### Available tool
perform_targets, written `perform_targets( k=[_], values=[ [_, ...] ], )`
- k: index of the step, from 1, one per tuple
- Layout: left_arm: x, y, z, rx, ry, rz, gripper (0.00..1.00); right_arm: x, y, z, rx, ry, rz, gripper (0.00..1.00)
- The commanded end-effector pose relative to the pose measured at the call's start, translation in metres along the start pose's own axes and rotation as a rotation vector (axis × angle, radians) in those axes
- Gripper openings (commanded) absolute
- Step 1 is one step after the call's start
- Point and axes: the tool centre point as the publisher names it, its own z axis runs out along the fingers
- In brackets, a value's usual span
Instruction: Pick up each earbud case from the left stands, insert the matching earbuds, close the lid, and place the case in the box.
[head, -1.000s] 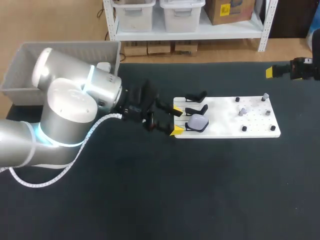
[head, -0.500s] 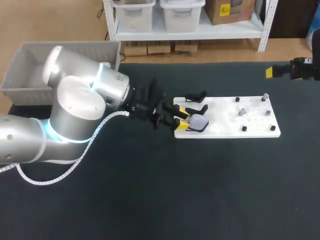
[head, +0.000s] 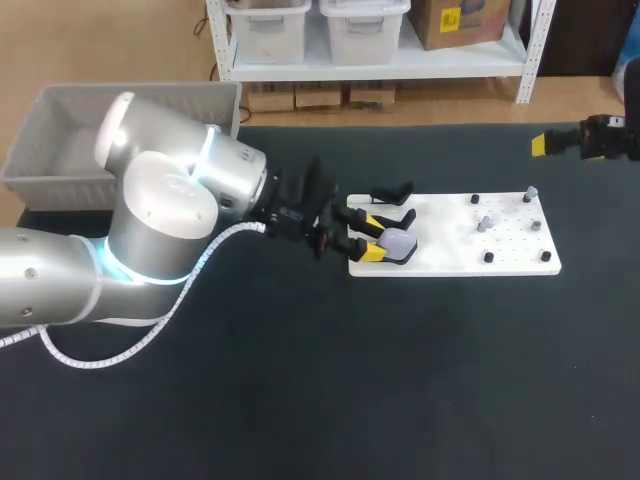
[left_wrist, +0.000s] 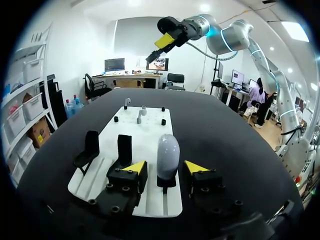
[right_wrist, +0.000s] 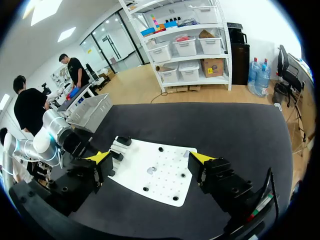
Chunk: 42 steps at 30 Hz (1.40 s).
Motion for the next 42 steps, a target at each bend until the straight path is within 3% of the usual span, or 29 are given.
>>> perform_targets(
  k=[1,34,42],
  values=[
    [0.001,0.004,0.003,0.007,-0.004,-0.002,0.46,0.0,-0.001,0.001,-0.004,0.0,-0.001,1.0],
    [0.0,0.004,0.013,0.026,-0.01,0.01,0.45,0.0,-0.001,0.001,-0.004,0.0,-0.001,1.0],
    [0.0,0.003,0.015,0.03,-0.012,0.014,0.4,0.0,-0.001,0.001,-0.004,0.0,-0.001,1.0]
  ],
)
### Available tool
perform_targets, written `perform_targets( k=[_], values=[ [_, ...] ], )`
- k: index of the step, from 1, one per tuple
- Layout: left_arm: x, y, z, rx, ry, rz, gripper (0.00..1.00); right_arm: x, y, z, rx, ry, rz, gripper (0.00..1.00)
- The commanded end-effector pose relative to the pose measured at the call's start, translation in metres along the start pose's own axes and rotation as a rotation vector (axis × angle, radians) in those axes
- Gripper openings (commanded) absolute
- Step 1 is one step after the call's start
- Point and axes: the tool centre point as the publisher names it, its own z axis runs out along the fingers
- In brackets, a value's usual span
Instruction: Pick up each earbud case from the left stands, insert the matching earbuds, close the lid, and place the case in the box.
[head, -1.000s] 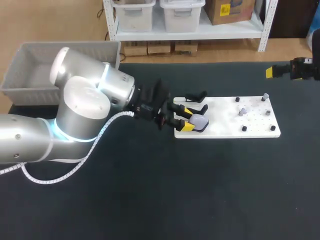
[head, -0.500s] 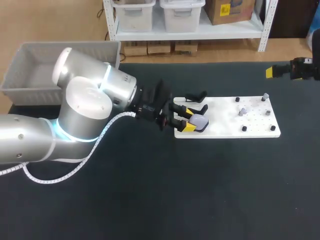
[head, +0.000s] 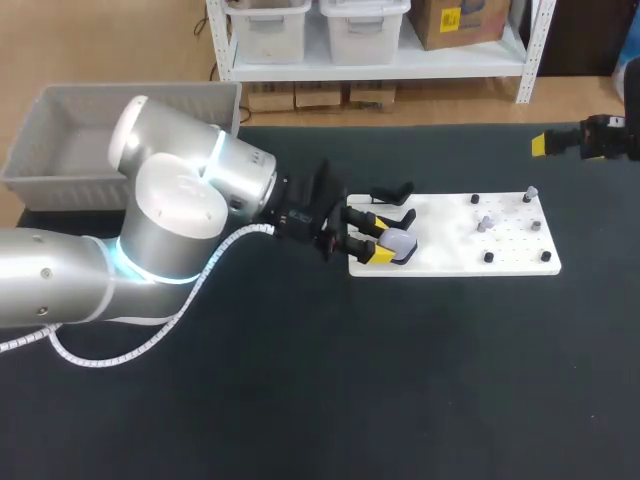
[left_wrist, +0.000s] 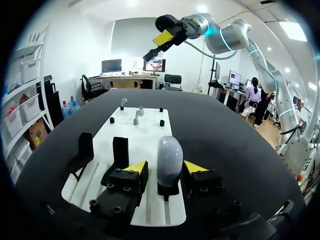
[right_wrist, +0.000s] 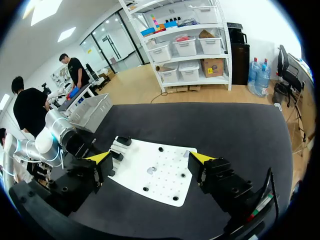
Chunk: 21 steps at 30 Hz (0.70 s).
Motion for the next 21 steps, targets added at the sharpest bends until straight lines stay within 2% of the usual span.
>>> perform_targets(
  k=[1,4,9,13,21],
  values=[
    [0.0,0.002,0.001,0.005,0.0,0.003,0.35,0.0,-0.001,0.001,-0.004,0.0,-0.001,1.0],
    [0.0,0.001,0.001,0.004,0.0,0.005,0.0,0.0,-0.001,0.001,-0.004,0.0,-0.001,1.0],
    [-0.004,-0.003,-0.004,0.003,-0.007,0.024,0.0,0.0,-0.001,0.001,-0.004,0.0,-0.001,1.0],
    [-0.012,-0.008,-0.014,-0.018,-0.042,0.045,0.0,0.0,-0.001,0.001,-0.004,0.0,-0.001,1.0],
    [-0.047,-0.018,-0.047,-0.059,-0.232,0.06,0.0,0.0,-0.001,0.001,-0.004,0.0,-0.001,1.0]
  ],
)
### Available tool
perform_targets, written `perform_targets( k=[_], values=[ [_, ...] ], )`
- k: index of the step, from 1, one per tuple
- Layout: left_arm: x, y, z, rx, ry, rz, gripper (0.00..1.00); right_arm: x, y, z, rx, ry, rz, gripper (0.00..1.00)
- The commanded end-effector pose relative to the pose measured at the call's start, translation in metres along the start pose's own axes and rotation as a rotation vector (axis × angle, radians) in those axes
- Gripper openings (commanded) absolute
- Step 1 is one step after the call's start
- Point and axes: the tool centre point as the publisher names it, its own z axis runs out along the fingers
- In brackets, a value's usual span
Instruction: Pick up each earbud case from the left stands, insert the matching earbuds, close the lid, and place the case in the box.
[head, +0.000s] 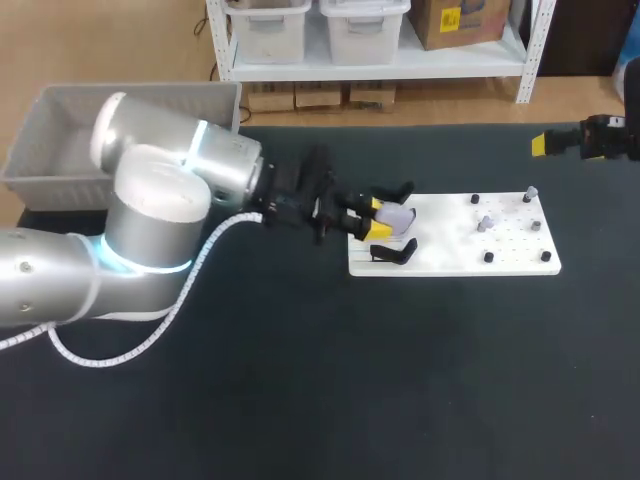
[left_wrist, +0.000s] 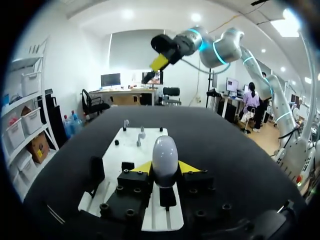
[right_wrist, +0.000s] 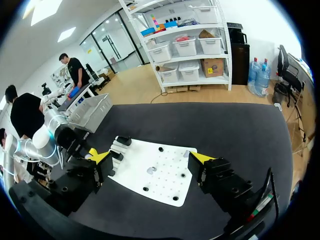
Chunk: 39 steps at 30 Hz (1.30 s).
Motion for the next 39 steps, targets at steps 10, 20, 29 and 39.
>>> perform_targets(
  k=[10,20,29,39],
  values=[
    [-0.064,-0.019,-0.033,-0.056,-0.276,0.077,0.0,0.0,-0.001,0.001,-0.004,0.0,-0.001,1.0],
    [-0.072,-0.02,-0.031,-0.038,-0.305,0.094,0.0,0.0,-0.001,0.001,-0.004,0.0,-0.001,1.0],
    [-0.07,-0.019,-0.028,-0.014,-0.295,0.09,0.0,0.0,-0.001,0.001,-0.004,0.0,-0.001,1.0],
    [-0.065,-0.017,-0.028,-0.024,-0.282,0.07,0.0,0.0,-0.001,0.001,-0.004,0.0,-0.001,1.0]
  ],
)
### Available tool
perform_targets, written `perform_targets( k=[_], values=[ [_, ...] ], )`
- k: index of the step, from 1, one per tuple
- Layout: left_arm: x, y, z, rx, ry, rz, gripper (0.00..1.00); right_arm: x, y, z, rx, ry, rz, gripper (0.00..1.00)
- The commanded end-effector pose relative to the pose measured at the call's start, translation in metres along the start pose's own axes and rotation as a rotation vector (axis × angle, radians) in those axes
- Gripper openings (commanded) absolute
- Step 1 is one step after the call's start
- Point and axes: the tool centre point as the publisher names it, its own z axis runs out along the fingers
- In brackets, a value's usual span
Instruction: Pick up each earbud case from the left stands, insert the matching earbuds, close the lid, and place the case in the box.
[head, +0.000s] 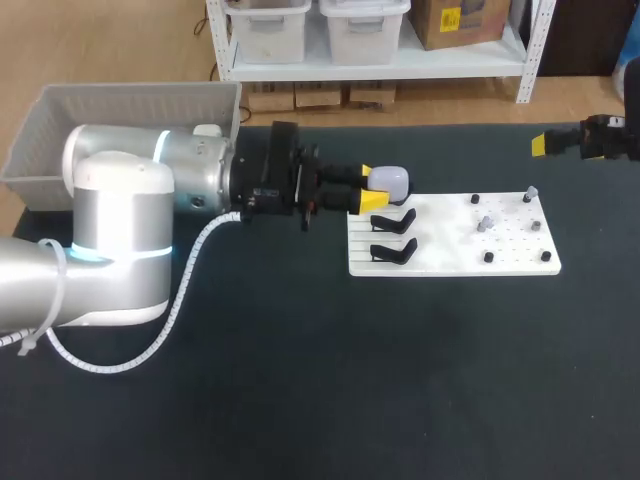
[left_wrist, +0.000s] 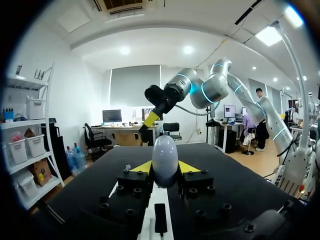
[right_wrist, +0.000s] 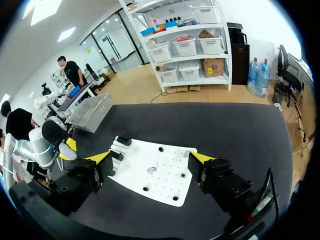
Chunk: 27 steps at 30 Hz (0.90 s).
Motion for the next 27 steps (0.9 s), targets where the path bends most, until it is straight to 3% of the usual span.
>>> perform_targets(
  k=[1,21,27],
  values=[
    [0.001,0.001,0.0,-0.004,0.0,-0.002,0.0,0.0,-0.001,0.001,-0.004,0.0,-0.001,1.0],
    [0.0,0.001,0.002,-0.004,-0.006,-0.003,0.0,0.0,-0.001,0.001,-0.004,0.0,-0.001,1.0],
    [0.0,0.001,0.002,-0.004,-0.006,-0.003,0.0,0.007,0.027,-0.005,-0.022,0.016,-0.094,1.0]
  ],
)
